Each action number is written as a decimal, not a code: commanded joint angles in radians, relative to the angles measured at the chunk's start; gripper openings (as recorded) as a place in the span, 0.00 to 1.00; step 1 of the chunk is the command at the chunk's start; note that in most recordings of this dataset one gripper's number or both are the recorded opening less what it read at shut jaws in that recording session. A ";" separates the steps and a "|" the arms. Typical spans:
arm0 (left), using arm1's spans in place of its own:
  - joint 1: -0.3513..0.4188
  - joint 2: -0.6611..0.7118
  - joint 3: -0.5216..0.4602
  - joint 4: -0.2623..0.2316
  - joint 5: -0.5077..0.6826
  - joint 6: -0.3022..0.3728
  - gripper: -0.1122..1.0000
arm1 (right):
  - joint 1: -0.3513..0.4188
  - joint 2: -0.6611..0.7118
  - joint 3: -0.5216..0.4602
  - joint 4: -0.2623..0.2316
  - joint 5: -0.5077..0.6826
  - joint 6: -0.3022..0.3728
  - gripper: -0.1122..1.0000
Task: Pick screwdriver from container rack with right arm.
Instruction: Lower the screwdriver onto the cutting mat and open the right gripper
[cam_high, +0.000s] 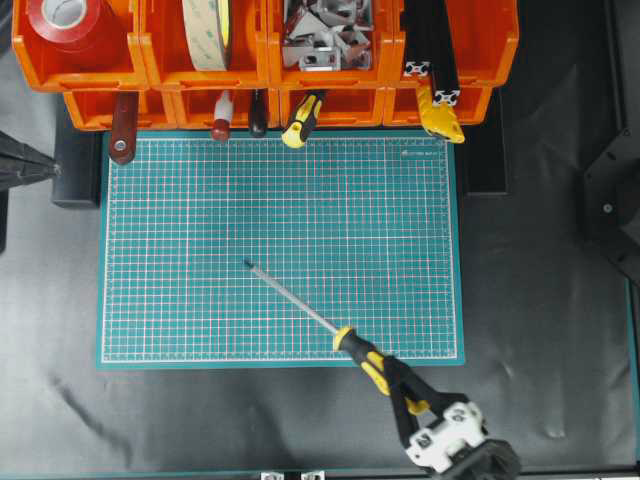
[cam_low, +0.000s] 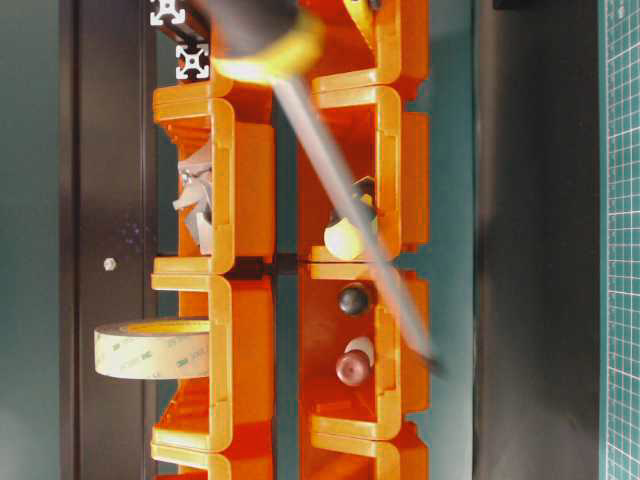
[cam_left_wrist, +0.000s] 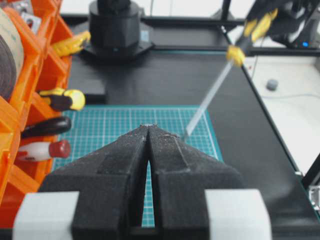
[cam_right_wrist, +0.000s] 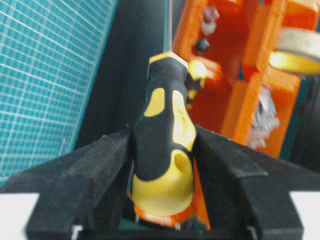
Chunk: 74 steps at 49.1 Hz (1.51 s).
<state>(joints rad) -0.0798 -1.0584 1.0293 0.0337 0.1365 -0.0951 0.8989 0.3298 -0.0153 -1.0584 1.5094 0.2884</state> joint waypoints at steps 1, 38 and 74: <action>0.003 -0.002 -0.023 0.002 -0.005 -0.003 0.10 | -0.023 -0.025 0.038 -0.002 -0.080 0.020 0.46; 0.008 -0.008 -0.025 0.003 0.011 -0.038 0.10 | -0.321 -0.023 0.285 -0.005 -0.511 0.420 0.46; 0.031 -0.032 -0.032 0.002 0.031 -0.040 0.10 | -0.357 -0.035 0.408 0.003 -0.833 0.652 0.45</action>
<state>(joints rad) -0.0506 -1.0968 1.0278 0.0337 0.1703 -0.1319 0.5354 0.3237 0.3973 -1.0584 0.7164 0.9403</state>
